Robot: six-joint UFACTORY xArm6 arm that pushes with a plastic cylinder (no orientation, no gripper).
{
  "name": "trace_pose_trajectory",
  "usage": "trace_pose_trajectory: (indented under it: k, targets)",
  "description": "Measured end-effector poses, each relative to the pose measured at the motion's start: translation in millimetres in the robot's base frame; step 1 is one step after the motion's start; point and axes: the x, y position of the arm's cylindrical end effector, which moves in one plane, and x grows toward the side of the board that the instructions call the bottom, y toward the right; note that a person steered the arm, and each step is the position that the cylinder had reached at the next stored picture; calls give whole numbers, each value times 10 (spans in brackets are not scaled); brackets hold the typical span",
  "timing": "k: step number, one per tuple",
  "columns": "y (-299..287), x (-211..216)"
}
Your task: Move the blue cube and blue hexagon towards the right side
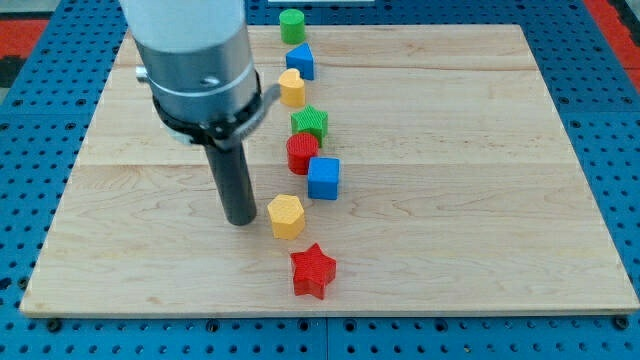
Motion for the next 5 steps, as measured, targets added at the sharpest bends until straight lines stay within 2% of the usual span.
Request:
trace_pose_trajectory:
  k: [3, 4, 5]
  targets:
    - [371, 83]
    - [61, 83]
    - [-303, 642]
